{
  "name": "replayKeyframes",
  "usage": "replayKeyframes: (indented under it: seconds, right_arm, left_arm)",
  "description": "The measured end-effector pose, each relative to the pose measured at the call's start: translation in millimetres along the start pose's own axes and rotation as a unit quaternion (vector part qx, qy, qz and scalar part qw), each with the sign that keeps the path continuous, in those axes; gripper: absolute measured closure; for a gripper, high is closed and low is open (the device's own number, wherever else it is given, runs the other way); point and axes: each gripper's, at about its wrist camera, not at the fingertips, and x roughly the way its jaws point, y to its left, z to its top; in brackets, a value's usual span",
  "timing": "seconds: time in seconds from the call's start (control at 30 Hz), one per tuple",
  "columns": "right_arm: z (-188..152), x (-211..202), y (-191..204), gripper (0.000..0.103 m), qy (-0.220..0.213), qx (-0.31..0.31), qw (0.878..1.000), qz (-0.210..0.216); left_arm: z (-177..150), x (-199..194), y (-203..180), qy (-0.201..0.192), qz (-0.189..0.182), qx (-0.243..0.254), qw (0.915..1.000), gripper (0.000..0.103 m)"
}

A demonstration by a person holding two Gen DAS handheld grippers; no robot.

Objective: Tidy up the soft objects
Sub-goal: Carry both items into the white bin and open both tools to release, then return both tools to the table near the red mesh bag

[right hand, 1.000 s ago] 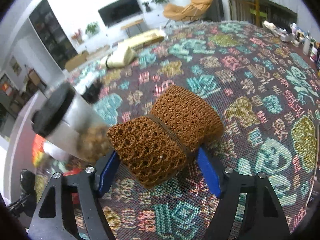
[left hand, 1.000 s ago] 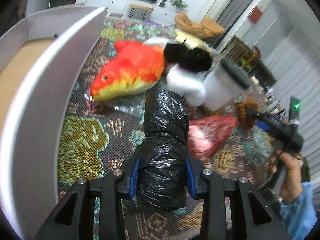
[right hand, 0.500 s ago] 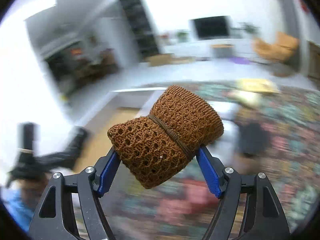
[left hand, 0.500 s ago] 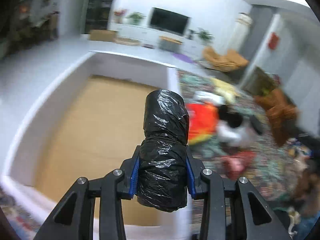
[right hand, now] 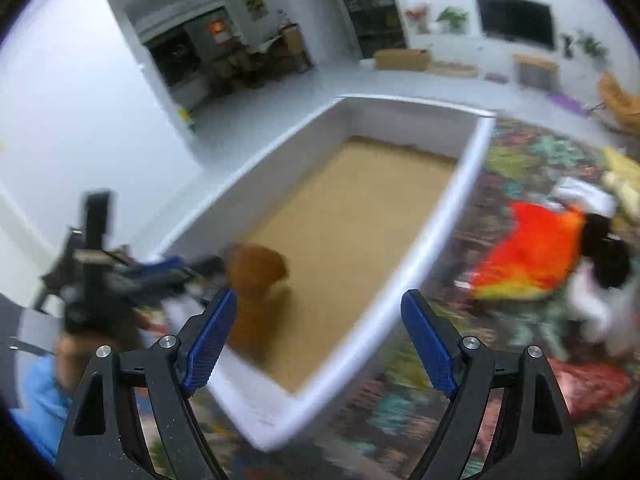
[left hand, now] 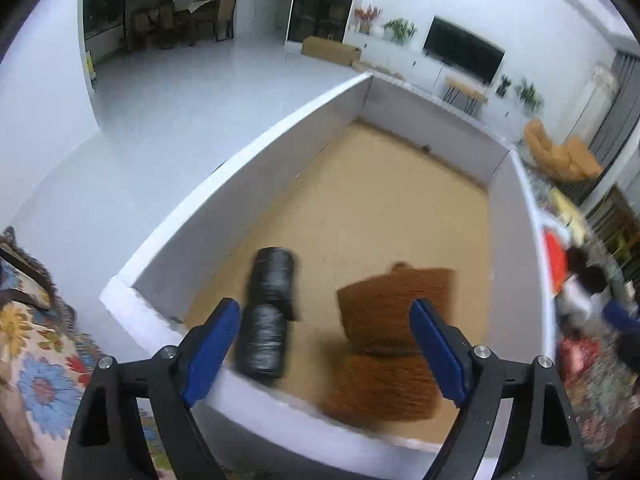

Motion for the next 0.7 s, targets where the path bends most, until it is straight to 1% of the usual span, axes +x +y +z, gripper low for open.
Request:
replayKeyframes:
  seconds: [0.07, 0.13, 0.2, 0.23, 0.3, 0.37, 0.43, 0.47, 0.5, 0.57, 0.6, 0.67, 0.7]
  right_arm:
    - [-10.1, -5.7, -23.0, 0.017, -0.004, 0.018, 0.999, -0.030]
    - [-27.9, -10.6, -54.6, 0.017, -0.002, 0.055, 0.997, -0.048]
    - [-50.6, -8.1, -90.8, 0.017, 0.008, 0.114, 0.992, -0.046]
    - [-55.7, -5.1, -105.9, 0.017, 0.011, 0.134, 0.990, -0.043]
    - [-75.7, -4.8, -127.1, 0.017, 0.023, 0.172, 0.984, -0.050]
    - [-95.8, 2.4, -147.2, 0.017, 0.045, 0.202, 0.977, -0.056]
    - [-112.6, 1.7, -164.7, 0.017, 0.053, 0.221, 0.972, -0.066]
    - [-118.3, -1.6, -170.6, 0.017, 0.051, 0.225, 0.970, -0.077]
    - [-125.1, -7.8, -180.3, 0.017, 0.045, 0.231, 0.967, -0.100]
    - [-132.1, -19.1, -193.6, 0.017, 0.032, 0.245, 0.961, -0.125]
    - [-136.5, -25.8, -203.6, 0.017, 0.024, 0.256, 0.956, -0.140]
    - [-144.7, -40.0, -226.8, 0.017, 0.017, 0.283, 0.942, -0.178]
    - [-148.9, -46.3, -240.7, 0.017, 0.010, 0.298, 0.936, -0.187]
  left_arm:
    - [-0.6, -4.0, -13.0, -0.012, -0.024, -0.006, 0.9996, 0.017]
    - [-3.7, -8.9, -32.8, -0.018, -0.049, 0.002, 0.9986, 0.017]
    - [-7.4, -12.2, -54.3, -0.020, -0.071, 0.020, 0.9971, 0.017]
    - [-9.8, -14.2, -66.2, -0.019, -0.081, 0.032, 0.9960, 0.016]
    - [-16.9, -18.9, -89.6, -0.016, -0.103, 0.057, 0.9929, 0.017]
    - [-19.1, -24.5, -110.1, -0.014, -0.120, 0.077, 0.9897, 0.017]
    - [-25.1, -31.3, -128.7, -0.014, -0.137, 0.101, 0.9853, 0.016]
    - [-25.8, -35.6, -139.3, -0.013, -0.143, 0.111, 0.9833, 0.016]
    - [-28.8, -38.4, -145.0, -0.013, -0.148, 0.122, 0.9814, 0.016]
    - [-34.8, -43.2, -163.2, -0.013, -0.156, 0.143, 0.9773, 0.016]
    - [-39.6, -45.1, -171.0, -0.011, -0.161, 0.156, 0.9745, 0.016]
    - [-46.8, -48.7, -182.2, -0.005, -0.171, 0.173, 0.9700, 0.016]
    - [-51.3, -49.1, -192.4, 0.000, -0.177, 0.181, 0.9673, 0.016]
